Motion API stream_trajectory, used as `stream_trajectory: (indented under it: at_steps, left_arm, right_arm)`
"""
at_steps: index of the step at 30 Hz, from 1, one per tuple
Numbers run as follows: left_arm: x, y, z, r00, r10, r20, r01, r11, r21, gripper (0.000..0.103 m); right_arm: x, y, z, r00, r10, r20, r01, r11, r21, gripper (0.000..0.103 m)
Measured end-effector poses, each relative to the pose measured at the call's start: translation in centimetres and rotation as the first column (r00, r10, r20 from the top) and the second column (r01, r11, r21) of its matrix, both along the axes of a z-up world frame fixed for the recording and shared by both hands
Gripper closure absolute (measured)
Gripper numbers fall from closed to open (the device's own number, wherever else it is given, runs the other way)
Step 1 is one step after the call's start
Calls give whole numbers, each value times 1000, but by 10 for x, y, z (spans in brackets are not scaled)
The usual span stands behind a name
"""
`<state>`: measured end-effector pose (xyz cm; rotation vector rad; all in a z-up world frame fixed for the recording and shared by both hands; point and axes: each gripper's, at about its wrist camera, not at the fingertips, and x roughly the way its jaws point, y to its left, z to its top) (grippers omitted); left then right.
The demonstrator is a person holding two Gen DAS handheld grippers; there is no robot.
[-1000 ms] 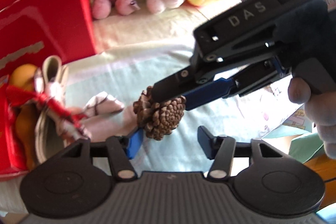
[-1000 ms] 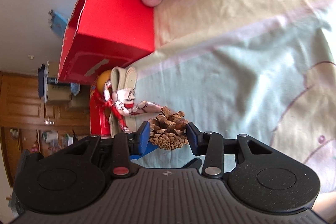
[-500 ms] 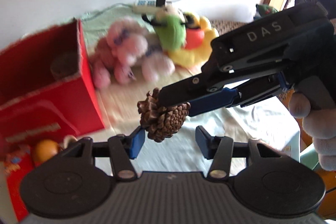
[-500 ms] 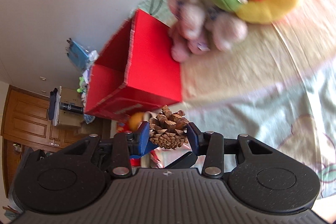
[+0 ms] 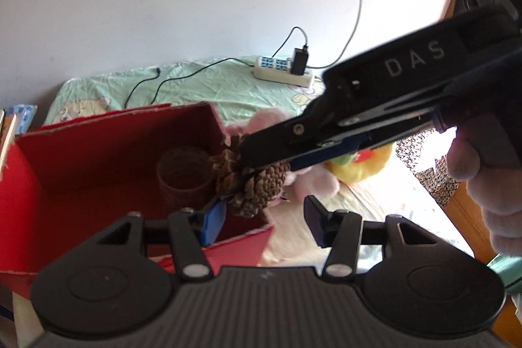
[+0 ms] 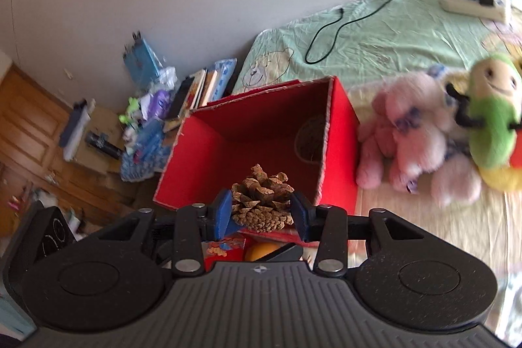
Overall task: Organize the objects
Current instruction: 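Lift the pinecone with the right tool and carry it over the red box, then lower the pinecone into the red box and open the right tool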
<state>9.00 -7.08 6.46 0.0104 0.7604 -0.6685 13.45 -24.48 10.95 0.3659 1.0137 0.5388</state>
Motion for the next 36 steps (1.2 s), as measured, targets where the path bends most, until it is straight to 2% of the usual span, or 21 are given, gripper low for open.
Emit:
stream_trajectory:
  at_steps: [8, 13, 14, 15, 20, 21, 24, 31, 33, 36]
  left_arm:
    - [44, 22, -41, 992, -24, -128, 22, 1000, -20, 49]
    - [61, 28, -57, 977, -49, -207, 38, 998, -55, 49]
    - [60, 28, -57, 975, -51, -216, 39, 998, -58, 49]
    - [62, 29, -58, 974, -53, -220, 41, 998, -57, 49]
    - [66, 33, -61, 971, -77, -228, 63, 996, -67, 49]
    - [67, 34, -61, 971, -79, -227, 66, 996, -65, 49]
    - [67, 39, -61, 972, -78, -222, 66, 996, -58, 49]
    - [64, 59, -59, 979, -44, -199, 39, 999, -31, 47]
    - [61, 68, -57, 982, -31, -186, 27, 999, -21, 47]
    - [58, 85, -54, 987, -3, -162, 1, 1000, -14, 46]
  right_arm:
    - [59, 56, -24, 987, 86, -133, -115, 966, -230, 61]
    - [80, 74, -37, 974, 94, -208, -159, 934, -320, 61]
    - [83, 77, -40, 971, 95, -218, -167, 925, -342, 62]
    - [81, 80, -40, 969, 98, -228, -179, 913, -368, 69]
    - [83, 89, -60, 959, 93, -269, -213, 862, -460, 70]
    - [84, 90, -64, 959, 91, -268, -215, 852, -477, 76]
    - [85, 93, -68, 958, 99, -269, -224, 844, -487, 80]
    - [82, 100, -70, 961, 118, -249, -235, 826, -513, 79]
    - [85, 98, -68, 961, 120, -249, -233, 837, -496, 78]
    - [84, 94, -69, 957, 119, -266, -226, 879, -420, 78]
